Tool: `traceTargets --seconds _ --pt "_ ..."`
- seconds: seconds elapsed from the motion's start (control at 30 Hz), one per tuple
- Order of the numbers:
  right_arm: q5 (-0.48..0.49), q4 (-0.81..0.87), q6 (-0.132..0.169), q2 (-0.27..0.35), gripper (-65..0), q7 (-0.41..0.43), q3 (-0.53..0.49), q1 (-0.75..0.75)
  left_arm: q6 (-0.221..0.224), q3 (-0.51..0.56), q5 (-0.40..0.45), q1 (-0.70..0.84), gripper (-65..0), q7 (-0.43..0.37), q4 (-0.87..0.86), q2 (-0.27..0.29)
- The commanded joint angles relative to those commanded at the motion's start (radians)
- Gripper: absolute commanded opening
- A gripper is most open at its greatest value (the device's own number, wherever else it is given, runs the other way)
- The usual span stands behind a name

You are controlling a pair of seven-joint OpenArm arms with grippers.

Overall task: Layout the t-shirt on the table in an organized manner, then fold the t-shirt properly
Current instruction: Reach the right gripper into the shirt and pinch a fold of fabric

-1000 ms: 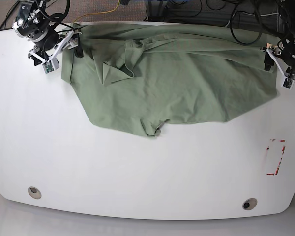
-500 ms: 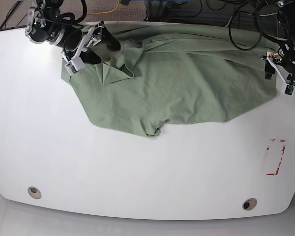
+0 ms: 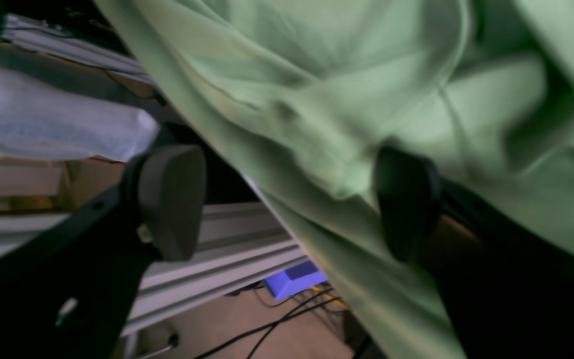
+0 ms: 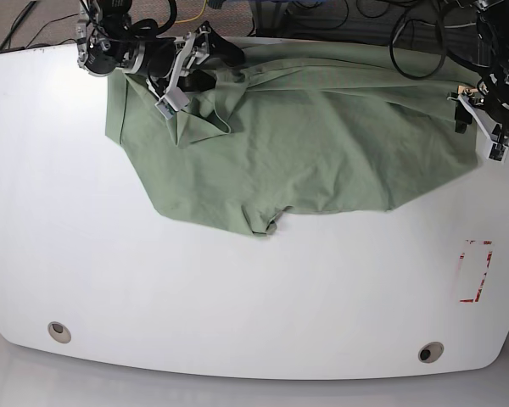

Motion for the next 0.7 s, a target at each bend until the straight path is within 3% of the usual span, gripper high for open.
traceTargets --seconds 0.23,0.47,0.63,0.7 --pt "0.0 -0.011 0.0 -0.002 -15.7 0.0 -0.002 0.035 0.0 0.0 0.0 0.0 -22.9 0.0 0.0 0.0" --pt "0.0 -0.043 0.0 -0.032 -41.1 -0.005 -0.003 0.061 0.0 -0.002 0.0 0.0 -22.9 0.0 0.0 0.0" --pt "0.005 -0.13 0.0 -0.035 -35.8 -0.003 -0.043 0.092 0.0 -0.002 -0.002 0.0 -22.9 0.0 0.0 0.0" --pt "0.005 -0.135 0.0 -0.037 -36.9 0.002 -0.049 0.095 0.0 -0.002 -0.002 0.0 -22.9 0.0 0.0 0.0"
